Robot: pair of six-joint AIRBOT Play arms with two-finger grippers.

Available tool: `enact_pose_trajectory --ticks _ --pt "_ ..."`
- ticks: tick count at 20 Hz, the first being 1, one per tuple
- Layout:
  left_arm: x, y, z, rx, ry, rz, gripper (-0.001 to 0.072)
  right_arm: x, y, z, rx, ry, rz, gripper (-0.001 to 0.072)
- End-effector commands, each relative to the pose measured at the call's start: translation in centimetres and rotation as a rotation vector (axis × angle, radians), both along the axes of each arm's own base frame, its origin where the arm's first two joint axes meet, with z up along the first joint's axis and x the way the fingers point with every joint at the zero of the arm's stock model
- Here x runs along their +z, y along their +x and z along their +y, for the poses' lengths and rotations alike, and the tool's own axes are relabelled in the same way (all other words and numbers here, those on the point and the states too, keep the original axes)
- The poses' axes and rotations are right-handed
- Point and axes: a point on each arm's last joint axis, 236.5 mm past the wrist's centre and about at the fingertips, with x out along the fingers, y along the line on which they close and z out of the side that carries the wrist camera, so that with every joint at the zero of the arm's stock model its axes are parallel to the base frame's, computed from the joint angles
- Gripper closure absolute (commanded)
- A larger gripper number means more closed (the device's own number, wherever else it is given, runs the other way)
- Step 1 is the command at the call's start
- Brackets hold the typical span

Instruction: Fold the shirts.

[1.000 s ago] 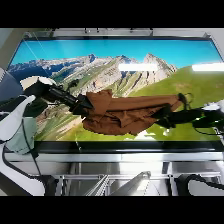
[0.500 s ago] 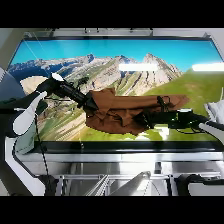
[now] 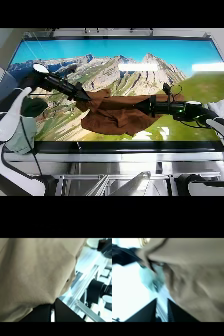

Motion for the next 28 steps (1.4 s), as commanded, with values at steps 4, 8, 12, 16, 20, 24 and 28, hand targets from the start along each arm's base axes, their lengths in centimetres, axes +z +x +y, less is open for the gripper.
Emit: enact_pose_trajectory --ticks 4,8,12,16,20,24,28 --pt "0.6 -2.1 2.4 0.012 -0.006 0.003 0.0690 -4.4 -5.0 -2.0 0.147 -0.181 0.163 0.0385" --pt "-1.6 -3.6 4.8 0.079 -0.028 0.082 0.0689 -6.2 -10.4 -1.7 0.269 -0.219 0.296 0.0179" --pt "-3.0 -4.5 6.3 0.125 -0.039 0.123 0.0690 -8.6 -10.4 1.1 0.228 -0.263 0.299 0.0179" --pt "-3.7 -5.2 6.4 0.124 -0.045 0.138 0.0689 -9.7 -8.6 5.7 0.138 -0.194 0.291 0.0185" --pt "-3.4 -5.0 6.4 0.119 -0.047 0.125 0.0689 -7.8 -7.1 8.9 0.156 -0.093 0.206 0.0592" --pt "2.6 -2.4 6.1 0.136 -0.166 -0.002 0.0690 -0.1 -6.8 9.2 0.219 0.019 0.049 0.0696" --pt "12.6 0.4 9.9 0.230 -0.145 -0.250 0.0690 11.3 -0.7 0.3 -0.003 0.003 -0.251 0.0697"
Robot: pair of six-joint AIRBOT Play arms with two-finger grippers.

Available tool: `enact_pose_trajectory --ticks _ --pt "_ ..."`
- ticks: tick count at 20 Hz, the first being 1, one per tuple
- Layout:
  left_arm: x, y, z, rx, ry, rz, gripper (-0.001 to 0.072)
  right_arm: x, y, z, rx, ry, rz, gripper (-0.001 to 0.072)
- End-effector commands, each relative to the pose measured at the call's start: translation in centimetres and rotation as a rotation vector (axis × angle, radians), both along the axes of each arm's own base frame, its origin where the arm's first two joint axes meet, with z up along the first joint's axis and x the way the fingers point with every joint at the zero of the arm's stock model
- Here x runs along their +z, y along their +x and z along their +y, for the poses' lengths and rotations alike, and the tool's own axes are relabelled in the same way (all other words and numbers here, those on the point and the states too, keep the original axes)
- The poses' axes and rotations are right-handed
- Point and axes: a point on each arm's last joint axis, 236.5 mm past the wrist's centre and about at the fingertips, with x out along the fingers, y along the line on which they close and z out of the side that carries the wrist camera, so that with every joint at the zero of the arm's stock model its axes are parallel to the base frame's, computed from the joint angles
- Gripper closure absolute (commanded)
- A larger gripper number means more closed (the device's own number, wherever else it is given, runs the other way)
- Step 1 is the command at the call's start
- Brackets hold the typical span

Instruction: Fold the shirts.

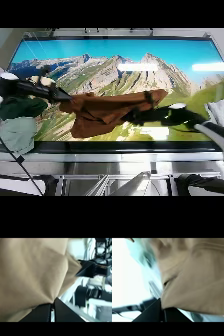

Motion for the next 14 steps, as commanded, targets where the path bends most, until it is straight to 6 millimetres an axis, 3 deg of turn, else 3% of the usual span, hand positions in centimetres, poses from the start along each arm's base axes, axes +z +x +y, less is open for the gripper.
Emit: enact_pose_trajectory --ticks 1,3,5,7,8,11,14 --pt "9.6 1.7 3.3 0.115 0.023 -0.216 0.0690 12.1 4.3 -8.7 -0.192 0.019 -0.300 0.0697" --pt "17.8 1.7 4.8 0.204 -0.021 -0.420 0.0690 21.4 5.4 -15.3 -0.328 -0.006 -0.526 0.0696" --pt "26.4 0.0 5.4 0.269 -0.071 -0.638 0.0690 30.4 4.0 -19.9 -0.436 -0.047 -0.751 0.0696" --pt "31.6 -2.7 5.4 0.300 -0.031 -0.780 0.0689 37.7 1.0 -21.9 -0.506 -0.078 -0.950 0.0696" --pt "33.2 -4.3 4.9 0.299 -0.010 -0.819 0.0690 40.1 -0.8 -21.8 -0.513 -0.095 -1.027 0.0696" --pt "35.8 -9.1 1.9 0.244 0.035 -0.911 0.0688 43.0 -4.5 -19.7 -0.496 -0.163 -1.157 0.0696" --pt "36.8 -11.7 -0.2 0.203 0.066 -0.967 0.0687 42.2 -5.7 -18.0 -0.447 -0.227 -1.163 0.0696"
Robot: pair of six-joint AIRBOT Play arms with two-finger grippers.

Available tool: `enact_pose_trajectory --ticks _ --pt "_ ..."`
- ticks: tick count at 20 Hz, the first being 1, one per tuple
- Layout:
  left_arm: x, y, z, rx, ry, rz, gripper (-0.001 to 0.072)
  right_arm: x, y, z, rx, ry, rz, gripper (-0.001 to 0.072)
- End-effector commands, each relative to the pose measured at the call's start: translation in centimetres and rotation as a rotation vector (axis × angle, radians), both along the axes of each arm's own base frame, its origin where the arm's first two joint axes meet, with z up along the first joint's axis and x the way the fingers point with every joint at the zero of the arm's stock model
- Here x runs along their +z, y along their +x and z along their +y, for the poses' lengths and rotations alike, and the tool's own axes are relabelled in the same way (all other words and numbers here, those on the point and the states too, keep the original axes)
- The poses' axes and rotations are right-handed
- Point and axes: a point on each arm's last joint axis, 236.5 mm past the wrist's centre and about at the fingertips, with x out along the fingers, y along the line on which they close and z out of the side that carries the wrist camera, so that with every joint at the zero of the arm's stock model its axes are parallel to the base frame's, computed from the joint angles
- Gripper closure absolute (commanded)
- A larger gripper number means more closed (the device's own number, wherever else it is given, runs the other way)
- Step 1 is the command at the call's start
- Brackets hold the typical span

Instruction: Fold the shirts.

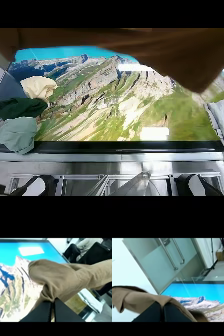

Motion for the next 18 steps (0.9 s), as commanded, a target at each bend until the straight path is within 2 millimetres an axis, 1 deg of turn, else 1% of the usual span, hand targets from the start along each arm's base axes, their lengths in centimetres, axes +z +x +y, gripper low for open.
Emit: enact_pose_trajectory --ticks 1,2,3,4,5,6,8,9,10,11,12,13,14,15,16,17,18 --pt "0.9 -2.9 -2.0 0.004 0.081 -0.047 0.0685 -0.7 -1.5 1.5 -0.022 -0.113 0.014 0.0695" --pt "-0.6 -2.2 -1.7 0.027 0.114 0.004 0.0684 -2.5 -0.6 1.5 -0.018 -0.126 0.080 0.0696" --pt "-2.3 -1.3 -1.7 0.028 0.126 0.070 0.0683 -4.4 0.4 1.8 0.010 -0.131 0.146 0.0695" --pt "-4.3 -0.3 -2.1 -0.002 0.122 0.137 0.0683 -6.7 1.5 2.5 0.052 -0.139 0.210 0.0695" --pt "-7.0 0.7 -2.6 -0.041 0.113 0.221 0.0683 -9.2 2.9 3.1 0.083 -0.144 0.278 0.0695" --pt "-10.0 1.6 -3.5 -0.090 0.100 0.314 0.0683 -12.5 4.5 3.9 0.110 -0.151 0.360 0.0695" --pt "-17.7 3.6 -4.9 -0.156 0.092 0.528 0.0683 -19.4 7.7 5.3 0.146 -0.161 0.520 0.0695" --pt "-22.1 4.7 -5.3 -0.166 0.093 0.631 0.0681 -23.6 9.2 5.9 0.163 -0.171 0.615 0.0695" --pt "-26.1 5.6 -5.6 -0.164 0.089 0.724 0.0678 -27.8 10.6 6.3 0.171 -0.177 0.709 0.0684" --pt "-30.1 6.5 -5.5 -0.160 0.087 0.802 0.0536 -31.6 11.9 6.3 0.165 -0.179 0.789 0.0533" --pt "-33.3 7.4 -5.4 -0.146 0.069 0.866 0.0359 -34.8 12.9 6.2 0.169 -0.165 0.866 0.0352" --pt "-36.1 8.5 -4.8 -0.117 0.046 0.924 0.0324 -37.8 13.7 5.7 0.169 -0.140 0.938 0.0334" --pt "-37.9 9.4 -4.1 -0.098 0.018 0.967 0.0169 -40.3 14.3 4.9 0.159 -0.117 0.998 0.0333" --pt "-39.0 10.3 -3.0 -0.083 -0.012 1.006 -0.0013 -41.8 14.5 3.9 0.150 -0.096 1.038 0.0333" --pt "-39.5 10.7 -2.0 -0.086 -0.026 1.034 -0.0013 -42.5 14.3 2.8 0.148 -0.075 1.067 0.0334" --pt "-39.5 10.9 -1.1 -0.096 -0.042 1.058 -0.0013 -42.5 13.9 1.7 0.158 -0.062 1.077 0.0334" --pt "-39.3 10.7 -0.6 -0.107 -0.054 1.085 -0.0013 -42.1 13.2 0.6 0.175 -0.049 1.082 0.0334"
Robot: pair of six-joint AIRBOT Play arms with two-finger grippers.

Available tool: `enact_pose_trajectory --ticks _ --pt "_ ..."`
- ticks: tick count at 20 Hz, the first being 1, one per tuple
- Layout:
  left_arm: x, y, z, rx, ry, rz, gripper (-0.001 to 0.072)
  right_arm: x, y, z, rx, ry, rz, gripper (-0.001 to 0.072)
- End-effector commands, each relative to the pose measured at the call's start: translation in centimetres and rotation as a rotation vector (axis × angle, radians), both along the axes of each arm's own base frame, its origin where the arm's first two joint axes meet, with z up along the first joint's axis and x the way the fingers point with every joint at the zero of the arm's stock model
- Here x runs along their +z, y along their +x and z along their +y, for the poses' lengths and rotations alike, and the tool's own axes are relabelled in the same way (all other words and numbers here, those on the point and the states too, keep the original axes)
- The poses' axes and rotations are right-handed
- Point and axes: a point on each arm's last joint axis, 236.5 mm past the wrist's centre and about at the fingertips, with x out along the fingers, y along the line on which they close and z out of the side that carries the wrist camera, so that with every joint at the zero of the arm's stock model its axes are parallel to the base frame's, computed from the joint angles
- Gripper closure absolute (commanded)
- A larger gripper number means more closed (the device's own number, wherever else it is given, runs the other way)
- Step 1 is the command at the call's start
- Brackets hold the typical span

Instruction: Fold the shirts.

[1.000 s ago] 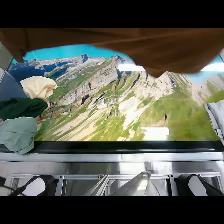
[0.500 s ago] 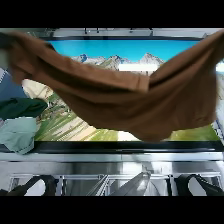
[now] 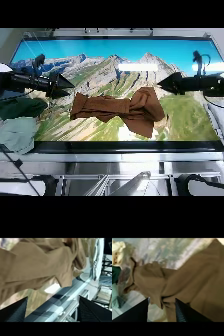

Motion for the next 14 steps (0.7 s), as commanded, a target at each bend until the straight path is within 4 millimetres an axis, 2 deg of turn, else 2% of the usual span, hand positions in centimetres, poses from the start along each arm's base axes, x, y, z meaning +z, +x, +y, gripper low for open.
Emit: enact_pose_trajectory --ticks 1,2,4,6,9,11,14 --pt "-2.4 -0.4 1.7 0.002 -0.044 0.142 -0.0013 -2.6 -2.0 -3.2 0.021 0.037 0.104 0.0333" --pt "-2.5 -1.3 1.2 -0.011 -0.050 0.161 -0.0013 -2.8 -2.8 -4.2 0.024 0.026 0.127 0.0334" --pt "-3.3 -4.5 -1.4 -0.060 -0.056 0.216 -0.0010 -4.1 -4.4 -5.4 0.005 0.005 0.185 0.0335" --pt "-4.8 -7.7 -4.8 -0.115 -0.042 0.264 -0.0010 -5.7 -6.4 -5.2 0.001 0.018 0.245 0.0342" --pt "-7.6 -11.2 -9.6 -0.198 0.002 0.315 0.0008 -8.2 -10.2 -3.5 0.001 0.071 0.360 0.0343" --pt "-9.3 -12.2 -12.3 -0.258 0.034 0.322 0.0008 -9.9 -13.0 -2.0 -0.003 0.098 0.436 0.0343" --pt "-11.1 -11.4 -15.7 -0.324 0.068 0.287 0.0008 -13.0 -15.6 -0.5 -0.025 0.064 0.491 0.0343"
